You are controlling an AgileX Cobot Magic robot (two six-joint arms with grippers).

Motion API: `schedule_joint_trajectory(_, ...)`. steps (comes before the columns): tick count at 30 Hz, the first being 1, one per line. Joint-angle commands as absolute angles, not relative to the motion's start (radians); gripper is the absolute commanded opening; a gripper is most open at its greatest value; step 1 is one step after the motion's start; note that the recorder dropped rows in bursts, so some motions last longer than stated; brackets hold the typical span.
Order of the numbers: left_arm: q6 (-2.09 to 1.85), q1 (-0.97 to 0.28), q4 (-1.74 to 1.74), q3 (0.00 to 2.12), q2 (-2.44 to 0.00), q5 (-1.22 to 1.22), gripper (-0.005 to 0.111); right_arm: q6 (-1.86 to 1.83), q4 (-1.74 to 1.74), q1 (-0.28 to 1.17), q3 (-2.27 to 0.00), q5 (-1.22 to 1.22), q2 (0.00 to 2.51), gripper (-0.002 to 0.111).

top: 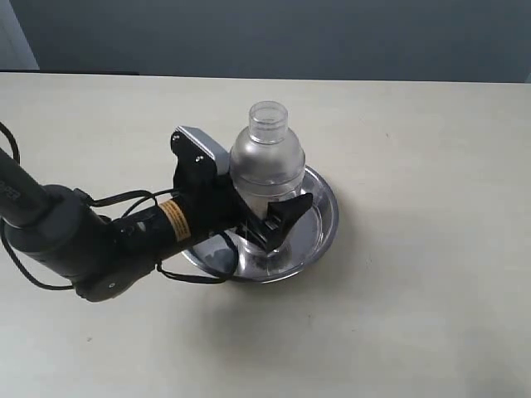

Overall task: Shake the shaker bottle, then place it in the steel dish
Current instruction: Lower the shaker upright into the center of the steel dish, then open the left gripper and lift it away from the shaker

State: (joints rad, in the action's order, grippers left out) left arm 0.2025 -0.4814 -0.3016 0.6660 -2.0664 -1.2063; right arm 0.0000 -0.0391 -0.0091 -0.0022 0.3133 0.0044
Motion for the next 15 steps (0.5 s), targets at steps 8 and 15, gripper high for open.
schedule_joint_trajectory(8, 0.206, -0.479, -0.311, 0.667, -1.969, -1.169, 0.105, 0.0, -0.038, -0.009, 0.0, 0.305, 0.0, -0.001)
schedule_joint_trajectory(15, 0.206, -0.479, -0.311, 0.667, -1.919, -1.153, 0.105, 0.0, -0.038, -0.009, 0.0, 0.305, 0.0, -0.001)
